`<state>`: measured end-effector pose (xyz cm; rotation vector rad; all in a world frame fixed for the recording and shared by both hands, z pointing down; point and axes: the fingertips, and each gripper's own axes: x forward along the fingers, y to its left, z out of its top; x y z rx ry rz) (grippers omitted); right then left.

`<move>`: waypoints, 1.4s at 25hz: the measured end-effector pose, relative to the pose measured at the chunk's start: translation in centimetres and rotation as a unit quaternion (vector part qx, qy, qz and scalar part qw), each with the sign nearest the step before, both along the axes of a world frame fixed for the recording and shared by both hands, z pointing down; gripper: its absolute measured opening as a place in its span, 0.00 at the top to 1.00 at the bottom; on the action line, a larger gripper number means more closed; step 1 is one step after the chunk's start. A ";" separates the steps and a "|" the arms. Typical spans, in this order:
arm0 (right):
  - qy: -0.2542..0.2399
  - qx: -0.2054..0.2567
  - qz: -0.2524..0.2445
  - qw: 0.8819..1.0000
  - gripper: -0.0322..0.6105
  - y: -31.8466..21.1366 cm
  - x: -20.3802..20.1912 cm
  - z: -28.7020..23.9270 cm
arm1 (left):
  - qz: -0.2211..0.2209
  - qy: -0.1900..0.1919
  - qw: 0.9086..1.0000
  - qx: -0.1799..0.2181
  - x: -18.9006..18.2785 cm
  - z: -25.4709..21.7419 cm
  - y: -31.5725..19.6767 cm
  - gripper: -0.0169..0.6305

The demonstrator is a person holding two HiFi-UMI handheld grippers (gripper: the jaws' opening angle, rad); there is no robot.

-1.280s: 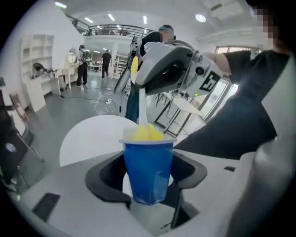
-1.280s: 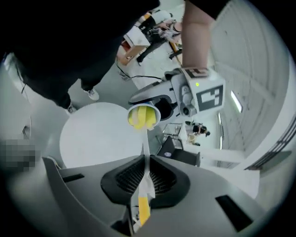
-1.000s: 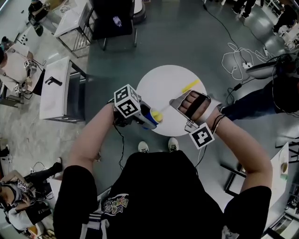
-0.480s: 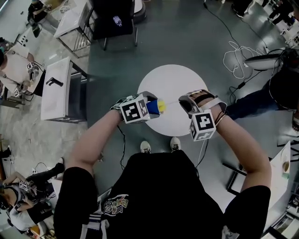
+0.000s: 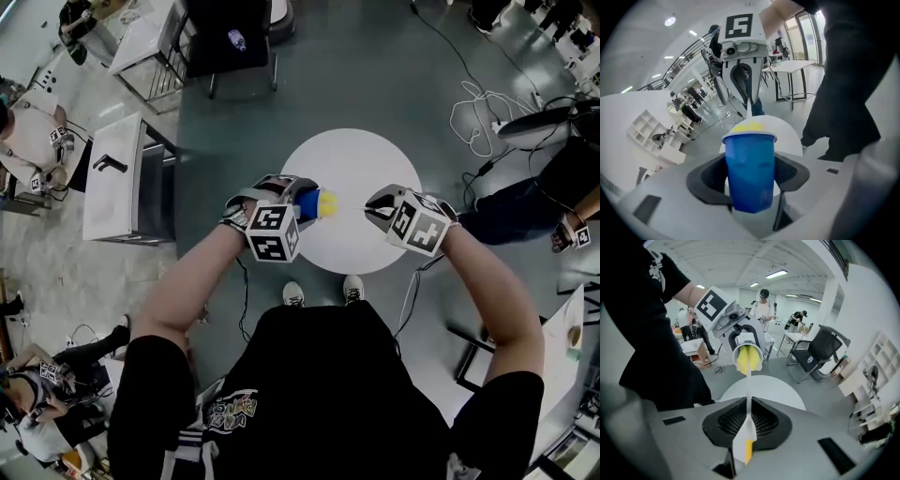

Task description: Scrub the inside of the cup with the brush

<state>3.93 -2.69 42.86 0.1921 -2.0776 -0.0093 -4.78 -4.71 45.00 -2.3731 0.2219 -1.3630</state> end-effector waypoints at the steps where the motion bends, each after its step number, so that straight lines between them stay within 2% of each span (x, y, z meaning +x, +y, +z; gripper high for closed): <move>1: -0.007 -0.012 0.007 1.000 0.88 -0.1 0.1 0.0 | -0.002 0.001 1.000 0.002 -0.2 0.0 -0.2 0.55; 4: -0.017 -0.028 0.022 0.999 0.88 -0.4 0.7 0.0 | -0.020 0.014 1.000 -0.003 -0.6 0.0 -1.1 0.55; 7: -0.025 -0.028 0.043 0.998 0.88 -1.2 1.9 0.1 | -0.048 0.028 0.998 0.010 -1.2 -0.1 -2.5 0.55; 10: -0.058 -0.028 0.103 0.993 0.88 -2.6 3.6 0.2 | -0.104 0.086 0.991 0.004 -2.0 -0.4 -4.1 0.55; 13: -0.104 -0.026 0.192 0.975 0.88 -4.2 5.5 0.6 | -0.160 0.167 0.973 -0.014 -2.0 -0.9 -5.2 0.55; 17: -0.155 -0.010 0.312 0.937 0.88 -6.3 7.7 2.3 | -0.211 0.272 0.939 -0.008 -1.2 -1.5 -6.2 0.55; 21: -0.173 0.007 0.375 0.911 0.88 -7.0 8.9 4.9 | -0.251 0.344 0.905 0.004 -0.1 -1.3 -6.4 0.55; 27: -0.180 0.009 0.443 0.878 0.88 -7.1 10.4 8.0 | -0.307 0.394 0.866 0.002 1.0 0.1 -6.8 0.55; 33: -0.175 -0.009 0.498 0.849 0.88 -6.9 12.4 12.5 | -0.362 0.404 0.840 -0.005 1.2 3.8 -7.3 0.55; 35: -0.170 -0.016 0.510 0.843 0.88 -6.9 12.9 14.1 | -0.374 0.401 0.837 0.000 1.1 5.0 -7.4 0.55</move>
